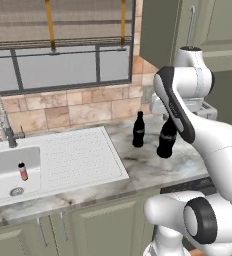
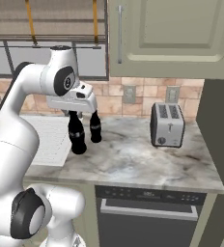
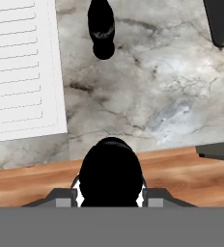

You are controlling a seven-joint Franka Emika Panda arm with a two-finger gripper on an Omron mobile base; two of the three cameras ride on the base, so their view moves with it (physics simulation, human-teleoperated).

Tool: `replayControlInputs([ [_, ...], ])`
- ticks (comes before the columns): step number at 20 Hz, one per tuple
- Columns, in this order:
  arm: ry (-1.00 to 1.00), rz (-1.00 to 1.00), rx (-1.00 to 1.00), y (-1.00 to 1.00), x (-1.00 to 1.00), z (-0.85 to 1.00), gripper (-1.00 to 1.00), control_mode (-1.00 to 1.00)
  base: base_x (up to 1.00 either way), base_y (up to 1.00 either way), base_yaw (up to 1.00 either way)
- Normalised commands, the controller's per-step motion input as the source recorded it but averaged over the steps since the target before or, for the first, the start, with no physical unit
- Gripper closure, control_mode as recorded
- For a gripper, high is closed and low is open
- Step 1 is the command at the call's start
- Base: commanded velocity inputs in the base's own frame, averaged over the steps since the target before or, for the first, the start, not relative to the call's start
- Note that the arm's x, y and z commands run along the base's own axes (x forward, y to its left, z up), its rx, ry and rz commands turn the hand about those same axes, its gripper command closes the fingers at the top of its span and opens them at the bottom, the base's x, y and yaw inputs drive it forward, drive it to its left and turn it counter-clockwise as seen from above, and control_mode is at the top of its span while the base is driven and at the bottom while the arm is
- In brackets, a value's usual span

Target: Place the large bottle from the dining counter next to the other large bottle outside the sink, and place the small bottle from the dining counter next to the other small bottle inside the sink.

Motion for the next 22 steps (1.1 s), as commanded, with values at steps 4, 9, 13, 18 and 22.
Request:
replayControlInputs([
  [4, 0.0, 0.0, 0.0, 0.0, 0.0, 0.0, 1.0, -1.0, 0.0, 0.0, 0.0],
  [9, 0.0, -0.04, 0.0, 0.11, 0.19, 0.0, 1.0, -1.0, 0.0, 0.0, 0.0],
  [13, 0.0, -0.1, 0.0, 0.24, 0.44, 0.0, 1.0, -1.0, 0.0, 0.0, 0.0],
  [18, 0.0, -0.03, 0.0, 0.02, 0.23, 0.0, 1.0, -1.0, 0.0, 0.0, 0.0],
  [22, 0.0, 0.0, 0.0, -0.01, 0.1, 0.0, 1.0, -1.0, 0.0, 0.0, 0.0],
])
